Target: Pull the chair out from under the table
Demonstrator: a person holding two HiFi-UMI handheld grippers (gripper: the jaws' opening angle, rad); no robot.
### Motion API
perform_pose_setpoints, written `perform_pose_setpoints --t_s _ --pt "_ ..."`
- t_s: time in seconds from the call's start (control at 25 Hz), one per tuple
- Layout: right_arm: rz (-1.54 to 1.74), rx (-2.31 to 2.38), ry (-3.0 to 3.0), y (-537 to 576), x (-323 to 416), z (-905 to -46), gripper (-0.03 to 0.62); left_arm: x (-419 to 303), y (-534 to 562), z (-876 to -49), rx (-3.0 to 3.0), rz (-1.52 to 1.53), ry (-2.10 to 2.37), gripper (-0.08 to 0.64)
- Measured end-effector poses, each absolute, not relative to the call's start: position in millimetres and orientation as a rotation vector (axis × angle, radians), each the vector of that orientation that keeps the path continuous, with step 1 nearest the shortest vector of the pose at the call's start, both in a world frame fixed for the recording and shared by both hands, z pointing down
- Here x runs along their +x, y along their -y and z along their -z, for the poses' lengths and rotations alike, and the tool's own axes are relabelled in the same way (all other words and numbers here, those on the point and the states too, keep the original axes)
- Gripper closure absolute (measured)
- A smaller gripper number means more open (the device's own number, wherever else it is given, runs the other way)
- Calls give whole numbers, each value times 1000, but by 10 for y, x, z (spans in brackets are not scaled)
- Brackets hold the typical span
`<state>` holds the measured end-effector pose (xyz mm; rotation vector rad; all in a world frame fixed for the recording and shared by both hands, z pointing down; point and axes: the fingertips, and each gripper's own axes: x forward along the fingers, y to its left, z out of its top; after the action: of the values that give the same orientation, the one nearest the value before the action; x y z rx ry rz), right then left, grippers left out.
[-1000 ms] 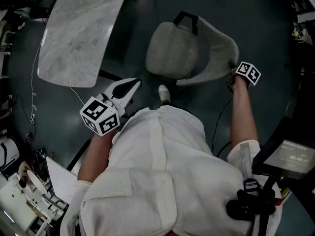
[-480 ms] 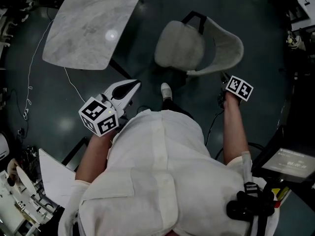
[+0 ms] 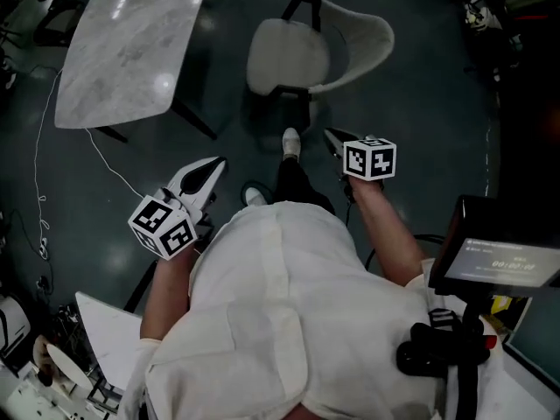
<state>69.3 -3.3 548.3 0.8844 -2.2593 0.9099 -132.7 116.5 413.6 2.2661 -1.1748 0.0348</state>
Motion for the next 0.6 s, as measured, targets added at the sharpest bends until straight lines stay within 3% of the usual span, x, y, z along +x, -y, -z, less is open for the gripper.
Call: perform_pose_setpoints --t_s 0.6 --pt "-756 690 2375 -635 379 -4978 575 -865 -1099 -4156 2333 -75 1010 554"
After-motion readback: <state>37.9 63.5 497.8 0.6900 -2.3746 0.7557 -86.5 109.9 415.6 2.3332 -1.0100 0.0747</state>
